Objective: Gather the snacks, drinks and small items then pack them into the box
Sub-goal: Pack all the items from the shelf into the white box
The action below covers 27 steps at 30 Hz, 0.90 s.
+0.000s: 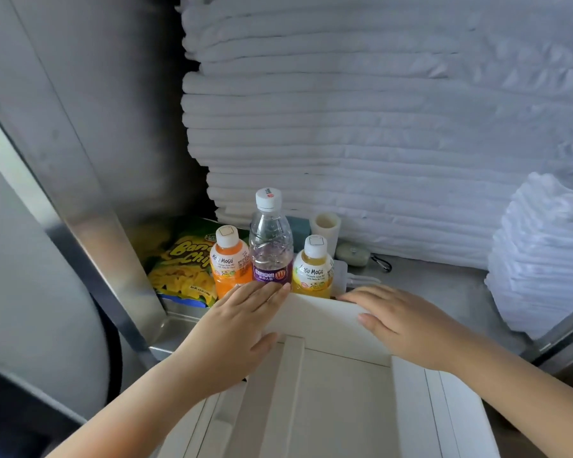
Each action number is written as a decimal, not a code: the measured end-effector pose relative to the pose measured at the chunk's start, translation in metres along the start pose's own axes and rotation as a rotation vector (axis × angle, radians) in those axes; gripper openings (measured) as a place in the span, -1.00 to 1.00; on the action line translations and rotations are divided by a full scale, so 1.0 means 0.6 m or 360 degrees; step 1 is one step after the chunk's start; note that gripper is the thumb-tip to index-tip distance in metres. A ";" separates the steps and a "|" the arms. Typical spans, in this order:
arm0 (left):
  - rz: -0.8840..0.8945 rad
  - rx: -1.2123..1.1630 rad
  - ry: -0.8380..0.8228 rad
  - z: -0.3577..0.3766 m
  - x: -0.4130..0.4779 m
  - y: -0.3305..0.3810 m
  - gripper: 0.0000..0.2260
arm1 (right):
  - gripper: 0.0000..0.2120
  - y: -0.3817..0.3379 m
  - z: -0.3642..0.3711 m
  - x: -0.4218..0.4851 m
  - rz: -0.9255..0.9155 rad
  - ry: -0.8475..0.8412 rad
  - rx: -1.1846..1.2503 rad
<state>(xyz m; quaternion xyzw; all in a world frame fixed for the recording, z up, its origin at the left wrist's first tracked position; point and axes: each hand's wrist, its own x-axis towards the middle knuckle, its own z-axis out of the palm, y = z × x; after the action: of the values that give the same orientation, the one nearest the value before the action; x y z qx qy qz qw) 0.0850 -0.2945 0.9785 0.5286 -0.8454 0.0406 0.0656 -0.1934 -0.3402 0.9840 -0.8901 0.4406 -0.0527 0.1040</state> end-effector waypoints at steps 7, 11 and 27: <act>0.0006 -0.0198 0.0051 0.004 -0.001 -0.003 -0.44 | -0.70 0.011 0.000 0.000 0.0002 -0.0052 0.0130; 0.0026 -0.0288 0.0094 0.000 -0.004 -0.004 -0.48 | -0.72 0.010 -0.001 -0.001 -0.0009 -0.0052 0.0132; -0.0020 -0.0337 0.0133 0.010 -0.001 -0.013 -0.52 | -0.80 -0.001 -0.004 -0.003 0.0100 -0.0051 0.0092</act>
<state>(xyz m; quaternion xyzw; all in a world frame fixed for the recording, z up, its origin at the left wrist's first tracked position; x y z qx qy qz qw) 0.0920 -0.2981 0.9723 0.5219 -0.8381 -0.0273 0.1565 -0.1945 -0.3389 0.9863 -0.8731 0.4650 -0.0480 0.1384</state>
